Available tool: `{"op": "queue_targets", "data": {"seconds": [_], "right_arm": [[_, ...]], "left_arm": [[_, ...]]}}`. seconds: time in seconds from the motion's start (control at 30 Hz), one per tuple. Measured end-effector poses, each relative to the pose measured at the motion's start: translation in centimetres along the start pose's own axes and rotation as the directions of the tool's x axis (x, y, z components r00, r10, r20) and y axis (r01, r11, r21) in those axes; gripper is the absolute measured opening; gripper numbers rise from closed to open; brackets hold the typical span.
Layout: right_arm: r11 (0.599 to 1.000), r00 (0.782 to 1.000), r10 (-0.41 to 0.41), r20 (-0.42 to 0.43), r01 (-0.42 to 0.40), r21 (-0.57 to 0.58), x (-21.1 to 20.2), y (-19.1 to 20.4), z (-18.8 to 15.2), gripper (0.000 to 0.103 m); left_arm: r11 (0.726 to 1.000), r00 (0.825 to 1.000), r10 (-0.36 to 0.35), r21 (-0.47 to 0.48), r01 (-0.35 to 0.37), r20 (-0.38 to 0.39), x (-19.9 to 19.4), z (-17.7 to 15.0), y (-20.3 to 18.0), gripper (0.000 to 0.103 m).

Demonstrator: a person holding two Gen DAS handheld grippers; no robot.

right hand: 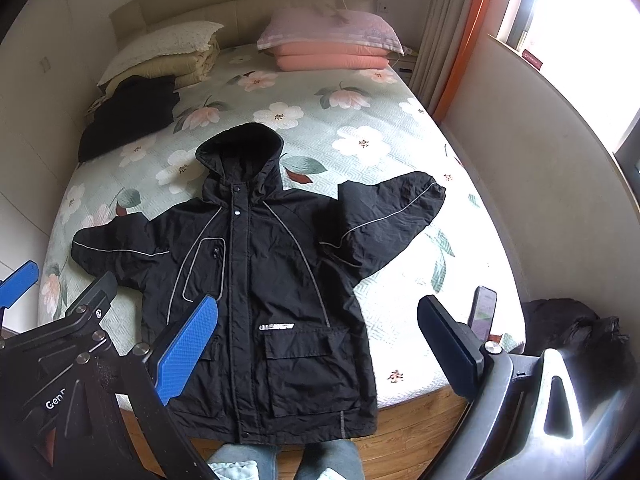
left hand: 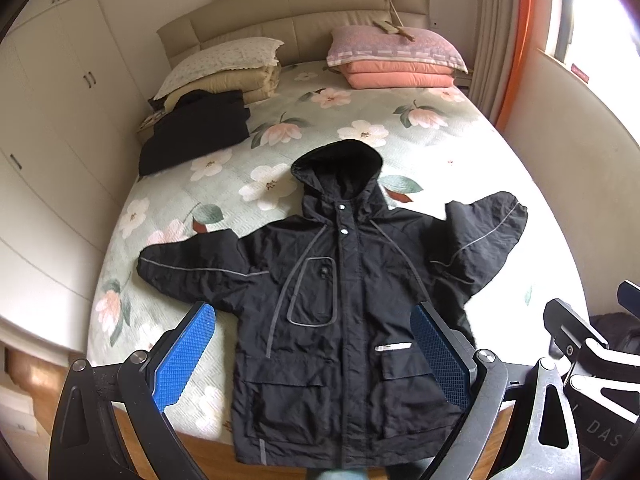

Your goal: Fold large clothes

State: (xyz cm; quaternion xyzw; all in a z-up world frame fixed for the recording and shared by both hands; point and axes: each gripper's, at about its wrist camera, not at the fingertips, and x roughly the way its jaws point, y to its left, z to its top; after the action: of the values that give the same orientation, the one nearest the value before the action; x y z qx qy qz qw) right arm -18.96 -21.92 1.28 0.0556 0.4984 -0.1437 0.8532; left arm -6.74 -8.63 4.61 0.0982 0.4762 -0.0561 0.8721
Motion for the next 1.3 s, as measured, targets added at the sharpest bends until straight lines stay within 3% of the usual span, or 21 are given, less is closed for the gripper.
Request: {"op": "queue_targets", "data": {"seconds": [0.27,0.57,0.8,1.1,1.3], "right_arm": [[1.000,1.000,0.007,-0.001,-0.007,-0.020,-0.2,-7.2,-1.5,0.101],[1.000,1.000,-0.002,0.001,0.002,-0.006,0.2,-11.5,-1.6,0.101],[0.999,0.999,-0.027,-0.022,0.028,0.016,1.5,-10.9,-1.0,0.101],[1.000,1.000,-0.028,-0.010,0.028,0.002,3.1,-7.1,1.1,0.101],[1.000,0.999,-0.025,-0.031,0.025,0.000,4.9,-6.8,1.7,0.101]], "left_arm": [[0.999,0.999,0.028,-0.042,-0.029,-0.024,-2.3,-2.7,-6.9,0.099],[0.997,0.997,0.059,-0.045,-0.061,-0.050,-2.7,-3.9,-10.0,0.099],[0.999,0.997,0.036,-0.035,-0.038,-0.065,-0.9,-2.8,-9.1,0.099],[0.999,0.998,-0.024,-0.034,0.022,-0.056,1.8,-0.3,-6.1,0.099],[0.999,0.997,-0.045,-0.027,0.043,-0.069,3.9,1.0,-6.4,0.099]]}}
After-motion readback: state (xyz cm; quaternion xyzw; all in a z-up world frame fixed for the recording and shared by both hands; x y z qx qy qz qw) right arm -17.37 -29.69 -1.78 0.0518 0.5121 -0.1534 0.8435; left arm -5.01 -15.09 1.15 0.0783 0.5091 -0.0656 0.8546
